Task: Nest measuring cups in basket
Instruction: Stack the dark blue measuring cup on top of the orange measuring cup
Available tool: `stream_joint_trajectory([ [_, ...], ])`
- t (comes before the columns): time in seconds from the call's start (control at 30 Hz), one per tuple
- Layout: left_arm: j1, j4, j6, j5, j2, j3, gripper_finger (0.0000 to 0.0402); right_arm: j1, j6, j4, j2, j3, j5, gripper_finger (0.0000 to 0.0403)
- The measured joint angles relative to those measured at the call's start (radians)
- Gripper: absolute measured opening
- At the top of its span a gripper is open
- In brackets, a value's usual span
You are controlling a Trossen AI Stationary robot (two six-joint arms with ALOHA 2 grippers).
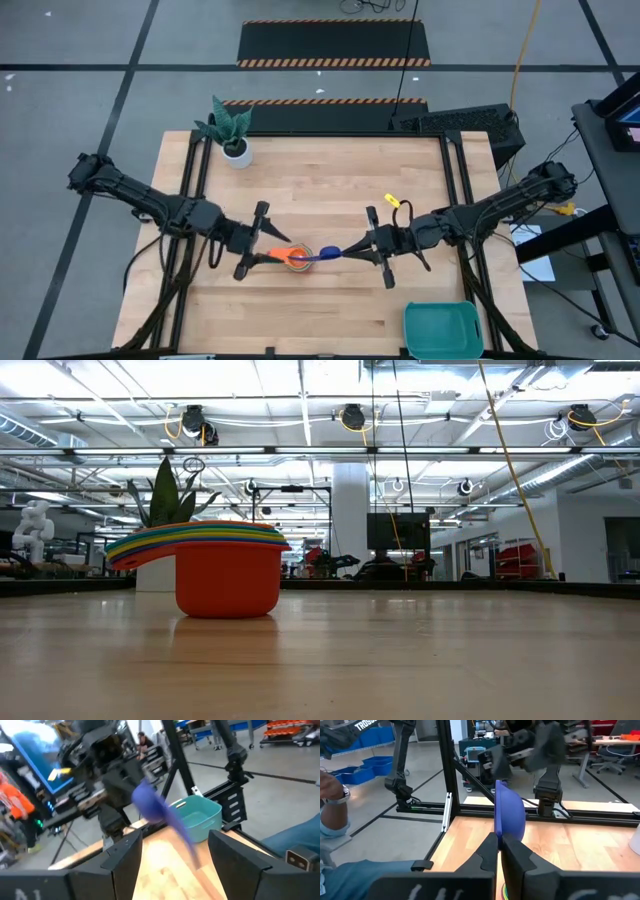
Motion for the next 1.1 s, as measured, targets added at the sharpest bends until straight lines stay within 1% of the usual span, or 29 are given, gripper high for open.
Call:
stream_joint_trajectory([
  [0.13,-0.075,0.013,0.076,-0.064,-0.001,0.000,0.0232,0.000,0.000,0.001,0.000,0.000,-0.004,0.0000],
  [0.23,-0.139,0.023,0.161,-0.183,0.000,0.000,0.0232,0.000,0.001,0.042,0.000,-0.006,-0.042,0.0000],
  [0.33,-0.205,0.024,0.274,-0.291,0.003,0.001,0.0232,0.000,0.004,0.201,0.000,-0.069,-0.085,0.0000],
  [0.43,-0.279,0.021,0.363,-0.371,0.003,0.006,0.0232,-0.014,0.039,0.388,0.000,-0.157,-0.084,0.0000],
  [0.53,-0.353,0.021,0.437,-0.486,0.003,0.030,0.0232,-0.046,0.099,0.556,0.000,-0.229,-0.081,0.0000],
  [0.63,-0.394,0.023,0.503,-0.620,0.026,0.061,0.0232,-0.080,0.183,0.629,0.000,-0.272,-0.079,0.0000],
  [0.73,-0.408,0.013,0.615,-0.735,0.064,0.072,0.0232,-0.111,0.260,0.636,0.002,-0.294,-0.079,0.0000],
  [0.8,-0.400,0.019,0.708,-0.768,0.099,0.077,0.0232,-0.131,0.319,0.639,0.014,-0.297,-0.079,0.0000],
  [0.87,-0.385,0.020,0.800,-0.776,0.138,0.077,0.0232,-0.145,0.371,0.636,0.029,-0.298,-0.082,0.0000],
  [1.0,-0.361,0.051,0.971,-0.778,0.207,0.077,0.0232,-0.161,0.400,0.637,0.055,-0.298,-0.088,0.0000],
  [1.1,-0.349,0.113,1.055,-0.814,0.234,0.077,0.0232,-0.175,0.425,0.632,0.056,-0.299,-0.147,0.0000],
])
